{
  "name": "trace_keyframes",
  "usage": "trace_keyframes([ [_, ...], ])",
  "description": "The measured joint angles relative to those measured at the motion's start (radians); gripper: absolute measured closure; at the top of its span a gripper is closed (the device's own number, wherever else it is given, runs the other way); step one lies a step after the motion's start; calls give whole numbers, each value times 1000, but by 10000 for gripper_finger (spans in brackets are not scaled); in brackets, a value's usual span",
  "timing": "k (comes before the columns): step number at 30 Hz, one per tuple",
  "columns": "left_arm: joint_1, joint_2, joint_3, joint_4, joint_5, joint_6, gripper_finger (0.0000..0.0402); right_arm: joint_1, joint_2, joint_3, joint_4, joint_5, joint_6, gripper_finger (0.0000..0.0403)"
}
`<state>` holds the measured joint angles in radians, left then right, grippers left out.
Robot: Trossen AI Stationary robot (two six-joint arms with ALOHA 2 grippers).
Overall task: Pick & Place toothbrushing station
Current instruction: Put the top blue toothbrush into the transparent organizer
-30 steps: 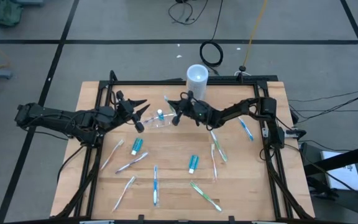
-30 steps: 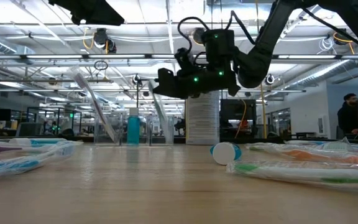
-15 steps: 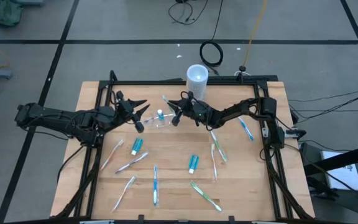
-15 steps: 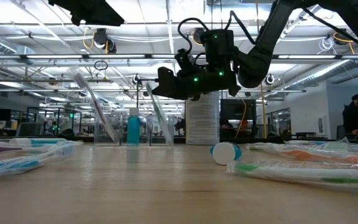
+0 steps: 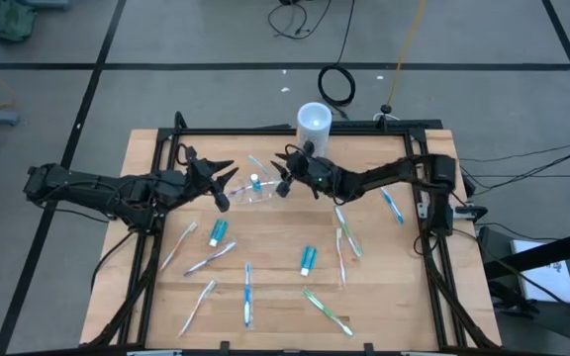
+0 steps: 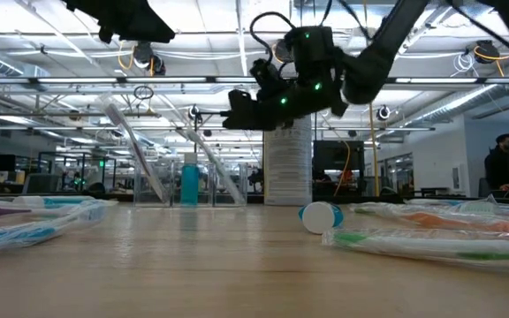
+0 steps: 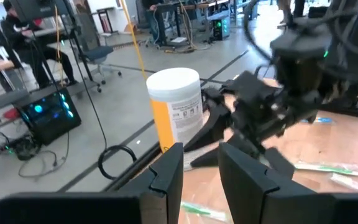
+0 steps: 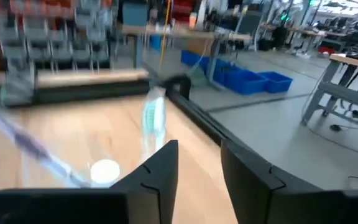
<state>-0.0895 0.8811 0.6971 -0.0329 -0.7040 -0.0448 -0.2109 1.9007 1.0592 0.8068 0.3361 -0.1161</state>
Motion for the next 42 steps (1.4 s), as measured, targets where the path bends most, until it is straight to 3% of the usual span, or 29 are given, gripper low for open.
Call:
trace_keyframes([
  [5,-1,0,0,-2,17,-56,295,30,-157,1,-332,0,-78,286],
  [9,-1,0,0,-2,91,-90,295,52,-265,1,-606,-1,-91,288],
  [14,-1,0,0,-2,204,-118,295,71,-359,-9,-823,-1,-53,288],
  [20,-1,0,0,-6,276,-186,295,90,-422,-93,-816,-1,23,288],
  [28,-1,0,0,-79,287,-280,295,89,-428,-149,-808,-1,26,289],
  [42,0,16,0,-77,285,-249,295,71,-428,-185,-792,0,26,289],
])
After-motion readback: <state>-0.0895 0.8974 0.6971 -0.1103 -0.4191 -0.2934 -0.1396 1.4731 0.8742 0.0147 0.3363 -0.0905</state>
